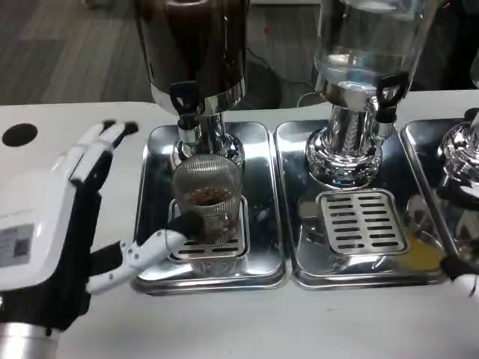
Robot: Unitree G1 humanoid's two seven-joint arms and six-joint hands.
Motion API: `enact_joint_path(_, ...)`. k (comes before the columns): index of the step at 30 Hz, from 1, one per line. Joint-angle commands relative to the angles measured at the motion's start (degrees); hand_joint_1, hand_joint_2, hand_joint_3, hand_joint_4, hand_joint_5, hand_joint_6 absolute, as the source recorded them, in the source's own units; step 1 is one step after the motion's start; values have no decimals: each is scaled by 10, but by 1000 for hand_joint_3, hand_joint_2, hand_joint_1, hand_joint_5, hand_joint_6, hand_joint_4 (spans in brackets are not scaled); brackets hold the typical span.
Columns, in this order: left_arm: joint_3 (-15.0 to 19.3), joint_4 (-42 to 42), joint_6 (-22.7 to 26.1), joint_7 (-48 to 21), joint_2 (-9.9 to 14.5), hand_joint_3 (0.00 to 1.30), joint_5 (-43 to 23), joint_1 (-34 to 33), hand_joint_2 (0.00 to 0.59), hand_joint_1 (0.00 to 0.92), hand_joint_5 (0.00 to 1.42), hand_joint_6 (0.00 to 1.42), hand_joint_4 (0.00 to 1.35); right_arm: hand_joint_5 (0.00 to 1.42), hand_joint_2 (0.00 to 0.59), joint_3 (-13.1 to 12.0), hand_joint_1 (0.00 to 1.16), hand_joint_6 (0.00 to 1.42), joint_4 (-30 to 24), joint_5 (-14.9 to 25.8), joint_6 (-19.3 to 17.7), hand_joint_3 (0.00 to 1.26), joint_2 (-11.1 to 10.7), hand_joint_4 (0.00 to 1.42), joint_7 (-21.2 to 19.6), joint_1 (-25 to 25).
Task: Grasp the cup under the faucet to collect the drink, then remove the cup.
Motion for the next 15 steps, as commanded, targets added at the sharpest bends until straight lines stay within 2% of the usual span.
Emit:
enact_joint_path(1,17,-15,-10,-2,6,236,-2,48,33,0,282,569,151,163,150,20,570,108,-26,31,57,233,-5,176,42,-22)
enact_joint_path(5,27,-14,-33,11,3,236,-7,98,38,0,284,579,158,178,129,46,600,146,-49,38,112,231,4,197,66,-36)
enact_joint_path(15,50,-2,-77,41,-6,237,-26,163,41,0,296,595,173,205,127,98,613,172,-102,10,173,241,30,222,74,-51)
